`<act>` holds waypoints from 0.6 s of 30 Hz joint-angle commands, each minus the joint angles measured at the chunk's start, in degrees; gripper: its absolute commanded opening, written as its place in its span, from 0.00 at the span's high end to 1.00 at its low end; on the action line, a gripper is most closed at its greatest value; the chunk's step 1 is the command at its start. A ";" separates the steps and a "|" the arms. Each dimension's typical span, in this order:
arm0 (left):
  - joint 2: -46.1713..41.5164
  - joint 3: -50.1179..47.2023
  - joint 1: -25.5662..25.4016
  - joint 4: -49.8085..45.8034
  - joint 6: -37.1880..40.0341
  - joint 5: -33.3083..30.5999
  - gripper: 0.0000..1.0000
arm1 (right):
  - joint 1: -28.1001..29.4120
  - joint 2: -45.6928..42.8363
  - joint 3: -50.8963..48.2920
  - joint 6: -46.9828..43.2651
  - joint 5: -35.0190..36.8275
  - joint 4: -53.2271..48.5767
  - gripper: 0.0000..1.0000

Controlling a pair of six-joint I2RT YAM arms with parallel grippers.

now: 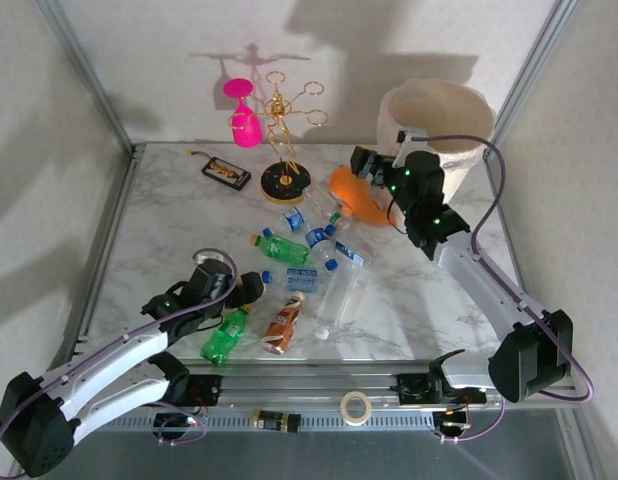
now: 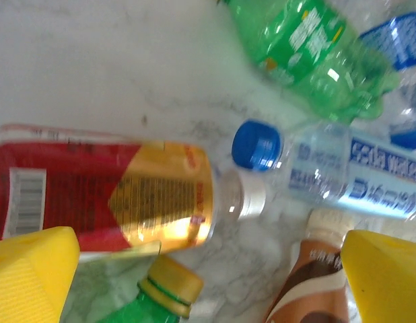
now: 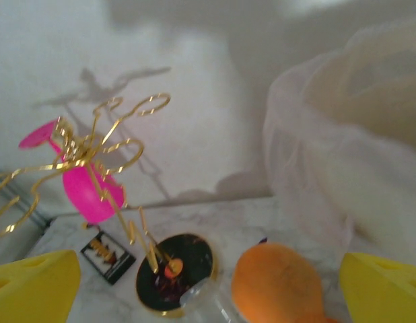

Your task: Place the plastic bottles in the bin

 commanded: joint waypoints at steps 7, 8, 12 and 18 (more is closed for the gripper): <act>1.61 2.82 -8.87 -13.09 -8.14 -5.73 0.00 | 2.63 -5.02 -5.40 2.65 1.75 4.29 0.01; 2.20 3.09 -10.43 -14.04 -8.98 -7.22 0.00 | 2.72 -5.42 -5.98 2.85 1.89 4.47 0.01; 6.40 4.00 -15.75 -16.27 -10.62 -11.16 0.01 | 2.79 -6.31 -7.34 3.50 1.92 4.92 0.01; 12.15 4.66 -19.14 -17.10 -11.22 -14.87 0.00 | 2.93 -6.85 -8.20 3.83 1.74 5.10 0.01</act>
